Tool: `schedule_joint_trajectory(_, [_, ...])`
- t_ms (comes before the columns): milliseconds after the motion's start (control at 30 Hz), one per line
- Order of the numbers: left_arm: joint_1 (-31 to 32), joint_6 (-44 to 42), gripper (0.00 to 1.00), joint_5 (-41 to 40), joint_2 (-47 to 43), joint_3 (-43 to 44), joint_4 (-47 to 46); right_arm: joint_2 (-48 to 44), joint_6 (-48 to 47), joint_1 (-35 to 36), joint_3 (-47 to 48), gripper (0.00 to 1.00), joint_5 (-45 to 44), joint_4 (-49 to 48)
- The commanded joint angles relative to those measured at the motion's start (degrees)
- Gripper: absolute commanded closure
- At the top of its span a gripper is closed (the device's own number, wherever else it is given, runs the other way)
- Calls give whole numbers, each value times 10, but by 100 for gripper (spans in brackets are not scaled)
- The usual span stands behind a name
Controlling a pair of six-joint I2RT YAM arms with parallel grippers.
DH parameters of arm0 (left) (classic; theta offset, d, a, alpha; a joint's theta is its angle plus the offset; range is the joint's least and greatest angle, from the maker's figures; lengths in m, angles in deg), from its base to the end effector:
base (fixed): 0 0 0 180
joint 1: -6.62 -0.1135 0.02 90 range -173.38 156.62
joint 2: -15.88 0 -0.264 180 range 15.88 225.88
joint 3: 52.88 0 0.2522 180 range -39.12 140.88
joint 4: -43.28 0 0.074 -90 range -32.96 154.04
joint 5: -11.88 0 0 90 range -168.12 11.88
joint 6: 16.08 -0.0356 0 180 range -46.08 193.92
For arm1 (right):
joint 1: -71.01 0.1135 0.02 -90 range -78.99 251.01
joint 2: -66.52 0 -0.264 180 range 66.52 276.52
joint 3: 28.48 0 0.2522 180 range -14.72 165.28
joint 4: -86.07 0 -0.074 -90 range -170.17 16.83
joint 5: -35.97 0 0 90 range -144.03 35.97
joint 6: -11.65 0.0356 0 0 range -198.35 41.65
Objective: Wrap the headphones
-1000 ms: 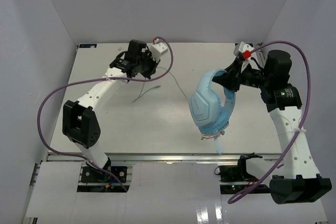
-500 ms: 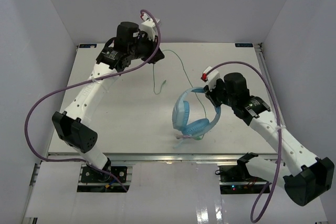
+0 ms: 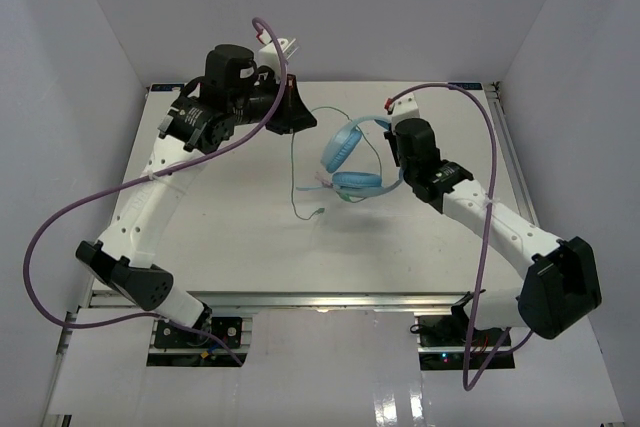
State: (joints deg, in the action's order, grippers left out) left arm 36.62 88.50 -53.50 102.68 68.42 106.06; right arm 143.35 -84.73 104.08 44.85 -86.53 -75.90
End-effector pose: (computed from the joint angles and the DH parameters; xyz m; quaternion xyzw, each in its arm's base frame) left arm 0.2583 -0.1662 0.4695 0.2209 0.8164 -0.3594 0.3943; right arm 0.2688 0.1522 0.3170 -0.1197 0.8003 -0.1004 0.5789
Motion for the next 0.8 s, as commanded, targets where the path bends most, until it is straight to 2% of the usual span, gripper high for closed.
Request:
schedule_joint_trajectory(0, [10, -20, 100, -8, -17, 26, 69, 16, -1, 3, 52, 92, -26, -125])
schedule_joint_trajectory(100, [16, -38, 100, -52, -22, 23, 95, 17, -49, 3, 40, 92, -33, -177])
schedule_joint_trajectory(167, [16, -29, 100, -35, -24, 15, 84, 17, -48, 3, 39, 92, -32, -182])
schedule_joint_trajectory(433, [35, 87, 100, 39, 61, 73, -5, 73, 103, 29, 129, 92, 25, -51])
schedule_joint_trajectory(600, [47, 127, 100, 53, 99, 135, -13, 105, 168, 27, 168, 92, 42, -6])
schedule_joint_trajectory(767, [103, 168, 100, 23, 42, 41, -59, 112, 249, -12, 217, 92, 80, 37])
